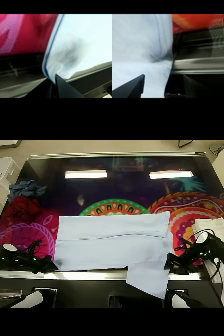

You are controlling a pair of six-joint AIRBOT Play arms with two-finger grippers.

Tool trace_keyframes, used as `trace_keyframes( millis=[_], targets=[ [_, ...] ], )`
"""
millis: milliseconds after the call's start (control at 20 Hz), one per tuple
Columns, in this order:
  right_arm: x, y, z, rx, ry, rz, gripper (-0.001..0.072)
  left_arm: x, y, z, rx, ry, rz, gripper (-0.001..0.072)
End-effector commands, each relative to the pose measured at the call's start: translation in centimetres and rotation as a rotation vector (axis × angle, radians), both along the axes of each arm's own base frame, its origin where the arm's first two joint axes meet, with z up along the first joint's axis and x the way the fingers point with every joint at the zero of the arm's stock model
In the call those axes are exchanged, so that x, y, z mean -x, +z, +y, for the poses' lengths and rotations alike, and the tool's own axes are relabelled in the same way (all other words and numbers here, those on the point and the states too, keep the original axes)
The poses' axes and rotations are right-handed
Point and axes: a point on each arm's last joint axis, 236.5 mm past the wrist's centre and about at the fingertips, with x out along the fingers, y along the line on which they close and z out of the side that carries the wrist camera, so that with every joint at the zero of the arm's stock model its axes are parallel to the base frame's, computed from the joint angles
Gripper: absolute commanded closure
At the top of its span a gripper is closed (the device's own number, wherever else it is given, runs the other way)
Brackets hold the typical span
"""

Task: Fold the clothes and pants, and hang the long-sleeved shirts on hangers.

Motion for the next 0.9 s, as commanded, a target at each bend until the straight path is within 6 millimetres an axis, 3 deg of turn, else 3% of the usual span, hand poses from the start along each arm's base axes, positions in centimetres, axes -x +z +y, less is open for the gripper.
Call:
trace_keyframes(
  millis=[0,150,250,300,350,400,500,600,650,850],
  targets=[
    [0.5,-1.1,1.6,-0.045,-0.04,-0.007,0.0153,0.0,0.0,0.0,0.002,0.001,0.0,0.0675],
    [1.1,-1.2,3.1,-0.099,-0.076,0.012,0.0167,0.0,0.1,0.0,0.002,0.001,0.0,0.0675],
    [1.7,-1.2,3.6,-0.115,-0.081,0.032,0.023,0.1,0.1,-0.1,0.006,-0.001,0.004,0.0675],
    [1.8,-1.3,3.6,-0.115,-0.081,0.033,0.0338,0.2,0.2,-0.2,0.01,-0.004,0.007,0.0675],
    [1.7,-1.3,3.6,-0.114,-0.081,0.031,0.053,0.2,0.2,-0.2,0.012,-0.004,0.009,0.0675],
    [1.7,-1.2,3.6,-0.115,-0.081,0.031,0.0668,0.2,0.2,-0.2,0.012,-0.004,0.008,0.0675],
    [1.1,-0.6,3.5,-0.134,-0.047,0.012,0.0672,0.1,0.5,-0.1,0.015,-0.007,0.006,0.0675],
    [-1.0,1.1,2.7,-0.13,-0.017,-0.038,0.0675,-0.8,1.8,0.3,0.026,-0.025,-0.009,0.0675],
    [-3.0,2.2,2.1,-0.116,-0.016,-0.091,0.0676,-1.7,2.5,0.7,0.022,-0.029,-0.029,0.0675],
    [-13.5,7.5,1.0,-0.087,-0.126,-0.399,0.0677,-8.5,5.4,1.4,-0.004,0.043,-0.169,0.0675]
  ],
)
